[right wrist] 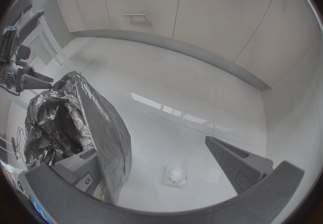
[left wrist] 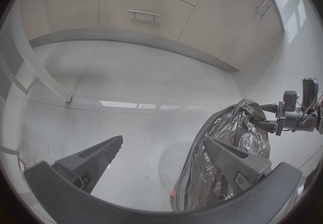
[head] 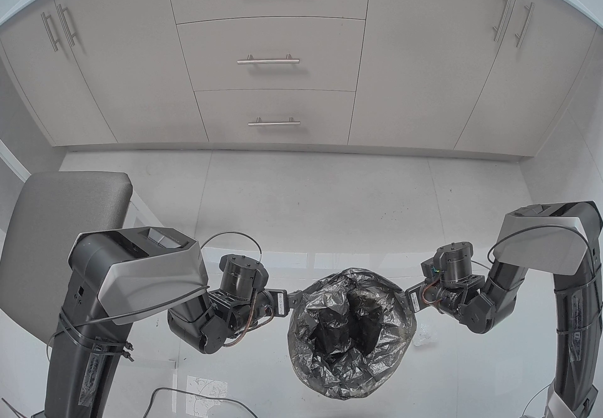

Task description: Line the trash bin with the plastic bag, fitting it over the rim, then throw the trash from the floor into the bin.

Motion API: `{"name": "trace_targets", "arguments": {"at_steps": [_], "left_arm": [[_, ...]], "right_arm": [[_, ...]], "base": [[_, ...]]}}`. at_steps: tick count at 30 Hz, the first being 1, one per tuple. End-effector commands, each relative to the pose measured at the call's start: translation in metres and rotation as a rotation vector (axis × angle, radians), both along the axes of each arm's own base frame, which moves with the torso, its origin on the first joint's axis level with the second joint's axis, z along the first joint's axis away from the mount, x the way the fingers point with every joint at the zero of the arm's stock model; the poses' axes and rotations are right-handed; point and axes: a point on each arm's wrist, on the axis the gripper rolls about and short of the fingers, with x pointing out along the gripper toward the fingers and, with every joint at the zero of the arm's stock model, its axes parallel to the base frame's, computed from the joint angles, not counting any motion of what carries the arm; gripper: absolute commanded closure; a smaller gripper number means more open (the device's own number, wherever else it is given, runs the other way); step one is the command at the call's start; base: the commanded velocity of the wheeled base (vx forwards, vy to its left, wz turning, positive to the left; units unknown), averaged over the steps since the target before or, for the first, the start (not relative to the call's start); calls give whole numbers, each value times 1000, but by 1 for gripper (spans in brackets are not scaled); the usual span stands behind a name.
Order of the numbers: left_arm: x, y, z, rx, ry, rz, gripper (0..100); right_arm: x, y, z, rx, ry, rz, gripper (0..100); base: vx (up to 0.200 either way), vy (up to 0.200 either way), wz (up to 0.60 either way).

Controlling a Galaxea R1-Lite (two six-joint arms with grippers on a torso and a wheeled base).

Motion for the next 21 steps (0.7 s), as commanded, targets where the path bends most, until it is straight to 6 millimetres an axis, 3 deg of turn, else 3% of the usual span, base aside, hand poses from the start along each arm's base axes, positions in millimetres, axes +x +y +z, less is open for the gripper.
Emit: {"name": "trace_targets", "arguments": {"at_steps": [1, 17, 20, 21], "left_arm": [[0, 0, 0, 0, -1, 0, 0], [0, 0, 0, -1, 0, 1, 0], [0, 0, 0, -2, 0, 0, 0], [0, 0, 0, -2, 0, 0, 0]], "right_arm": [[4, -3, -15, -7, 28, -7, 0], [16, 2, -15, 7, 50, 22, 0], [21, 2, -5, 32, -3, 13, 0], [24, 2, 9, 59, -56, 3, 0]], "base": [[0, 0, 0], [0, 0, 0], [0, 0, 0], [0, 0, 0]]}}
